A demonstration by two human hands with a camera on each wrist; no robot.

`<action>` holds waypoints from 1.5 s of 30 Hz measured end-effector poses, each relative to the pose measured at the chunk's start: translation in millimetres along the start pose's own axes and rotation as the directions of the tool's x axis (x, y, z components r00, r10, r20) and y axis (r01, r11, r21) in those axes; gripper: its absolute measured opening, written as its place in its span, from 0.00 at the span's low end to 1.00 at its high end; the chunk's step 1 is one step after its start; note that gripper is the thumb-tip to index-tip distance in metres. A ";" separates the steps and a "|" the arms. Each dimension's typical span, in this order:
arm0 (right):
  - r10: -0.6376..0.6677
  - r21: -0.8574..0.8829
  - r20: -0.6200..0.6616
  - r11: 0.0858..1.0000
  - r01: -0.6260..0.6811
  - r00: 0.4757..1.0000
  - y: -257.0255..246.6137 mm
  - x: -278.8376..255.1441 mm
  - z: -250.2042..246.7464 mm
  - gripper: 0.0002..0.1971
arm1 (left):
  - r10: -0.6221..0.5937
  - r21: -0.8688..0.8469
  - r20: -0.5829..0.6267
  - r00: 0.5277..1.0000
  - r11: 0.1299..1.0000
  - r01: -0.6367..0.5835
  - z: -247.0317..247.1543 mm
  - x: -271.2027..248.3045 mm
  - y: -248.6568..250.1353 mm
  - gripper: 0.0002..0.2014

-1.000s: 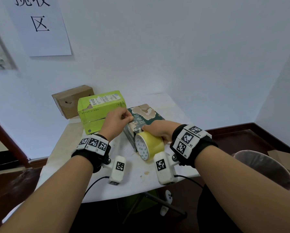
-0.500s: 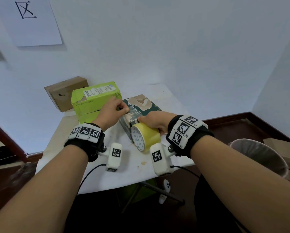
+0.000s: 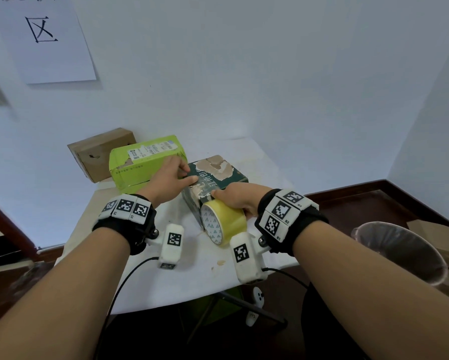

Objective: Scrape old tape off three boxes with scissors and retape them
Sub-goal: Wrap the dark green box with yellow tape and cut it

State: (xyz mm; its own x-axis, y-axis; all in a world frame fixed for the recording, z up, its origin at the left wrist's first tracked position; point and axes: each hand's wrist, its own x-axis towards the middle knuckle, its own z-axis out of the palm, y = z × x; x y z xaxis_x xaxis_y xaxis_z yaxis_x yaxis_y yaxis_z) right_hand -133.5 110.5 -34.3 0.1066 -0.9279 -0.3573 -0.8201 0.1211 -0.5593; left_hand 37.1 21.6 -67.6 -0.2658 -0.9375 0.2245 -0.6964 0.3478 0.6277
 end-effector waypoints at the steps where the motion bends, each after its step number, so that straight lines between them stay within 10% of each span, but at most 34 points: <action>1: -0.003 0.006 0.002 1.000 0.003 1.000 0.4 0.4 0.3 0.22 | 0.000 -0.005 -0.011 1.000 1.000 -0.001 1.3 -1.1 0.0 0.08; 23: 0.076 0.058 -0.002 0.995 -0.076 0.997 -1.2 6.0 3.7 0.29 | 0.209 0.164 0.253 0.944 0.953 -0.255 -18.0 -44.9 -3.0 0.23; 45: 0.094 0.381 -0.064 0.922 -0.063 0.993 16.9 10.9 20.0 0.36 | 0.203 0.027 0.125 0.971 0.978 -0.208 -1.7 -54.6 -2.4 0.20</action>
State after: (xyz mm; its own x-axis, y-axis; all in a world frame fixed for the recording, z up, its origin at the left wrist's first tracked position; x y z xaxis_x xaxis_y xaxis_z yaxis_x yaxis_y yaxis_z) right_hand -135.0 109.4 -62.7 -0.0074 -0.9332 -0.3594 -0.5490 0.3041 -0.7786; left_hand 54.4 72.0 -80.0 -0.4827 -0.8385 0.2527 -0.6439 0.5354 0.5465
